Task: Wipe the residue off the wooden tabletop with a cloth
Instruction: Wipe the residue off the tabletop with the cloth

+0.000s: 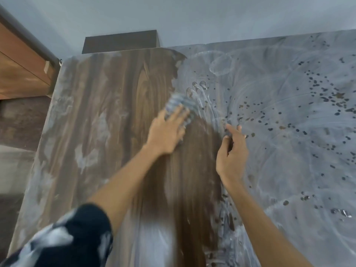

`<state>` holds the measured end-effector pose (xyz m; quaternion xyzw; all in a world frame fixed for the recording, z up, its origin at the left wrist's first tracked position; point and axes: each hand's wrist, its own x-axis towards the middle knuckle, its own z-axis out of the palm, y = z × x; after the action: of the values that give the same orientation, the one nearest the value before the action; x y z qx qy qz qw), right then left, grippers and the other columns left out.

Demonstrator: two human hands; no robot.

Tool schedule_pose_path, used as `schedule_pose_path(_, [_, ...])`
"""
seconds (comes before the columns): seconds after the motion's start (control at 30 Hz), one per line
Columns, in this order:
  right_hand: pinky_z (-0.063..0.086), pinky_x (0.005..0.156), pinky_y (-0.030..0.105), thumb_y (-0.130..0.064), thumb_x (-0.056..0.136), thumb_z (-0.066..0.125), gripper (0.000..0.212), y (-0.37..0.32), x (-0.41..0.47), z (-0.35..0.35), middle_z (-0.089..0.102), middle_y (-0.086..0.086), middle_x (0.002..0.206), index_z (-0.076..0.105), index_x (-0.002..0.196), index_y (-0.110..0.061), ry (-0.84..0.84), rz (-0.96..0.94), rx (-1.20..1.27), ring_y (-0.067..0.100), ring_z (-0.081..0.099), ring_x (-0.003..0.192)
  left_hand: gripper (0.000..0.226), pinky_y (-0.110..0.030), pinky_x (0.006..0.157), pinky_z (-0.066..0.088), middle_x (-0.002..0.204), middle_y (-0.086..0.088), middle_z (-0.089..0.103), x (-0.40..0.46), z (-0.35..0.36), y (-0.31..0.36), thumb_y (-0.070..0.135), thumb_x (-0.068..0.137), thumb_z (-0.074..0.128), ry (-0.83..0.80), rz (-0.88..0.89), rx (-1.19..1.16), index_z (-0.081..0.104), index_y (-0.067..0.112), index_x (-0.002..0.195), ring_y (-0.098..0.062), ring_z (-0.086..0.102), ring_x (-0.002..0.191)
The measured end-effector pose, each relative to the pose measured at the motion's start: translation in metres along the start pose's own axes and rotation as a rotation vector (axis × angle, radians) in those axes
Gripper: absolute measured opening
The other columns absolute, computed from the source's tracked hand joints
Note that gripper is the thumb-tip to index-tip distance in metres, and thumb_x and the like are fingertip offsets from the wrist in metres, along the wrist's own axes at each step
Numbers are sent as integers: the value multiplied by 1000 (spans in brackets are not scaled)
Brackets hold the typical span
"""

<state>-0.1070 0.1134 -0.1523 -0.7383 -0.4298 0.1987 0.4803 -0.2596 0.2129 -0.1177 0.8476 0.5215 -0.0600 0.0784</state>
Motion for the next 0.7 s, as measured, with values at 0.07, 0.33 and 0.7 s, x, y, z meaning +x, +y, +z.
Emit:
schedule_pose_path(0.07, [42, 96, 57, -11, 96, 41, 30, 2, -5, 1, 57, -2, 122, 56, 122, -10, 15, -38, -36, 35, 55, 115, 52, -42, 106, 23, 157, 6, 6, 42, -9, -30, 35, 99, 27, -11, -256, -120, 12, 28, 148, -36, 17, 133])
schedule_pose_path(0.33, [40, 102, 50, -7, 95, 40, 32, 2, -6, 0, 54, -3, 121, 56, 122, -3, 49, -65, -28, 23, 46, 127, 55, -42, 105, 27, 155, 7, 15, -4, 10, 34, 33, 95, 36, 13, 196, -206, 19, 30, 147, -31, 21, 132])
schedule_pose_path(0.7, [14, 116, 33, -20, 96, 39, 43, -5, 15, 19, 44, 8, 143, 44, 137, -6, -140, -135, -471, 23, 25, 140, 51, -42, 103, 28, 156, 8, 8, 31, 7, -8, 39, 98, 25, 37, -218, -177, 15, 30, 147, -35, 18, 131])
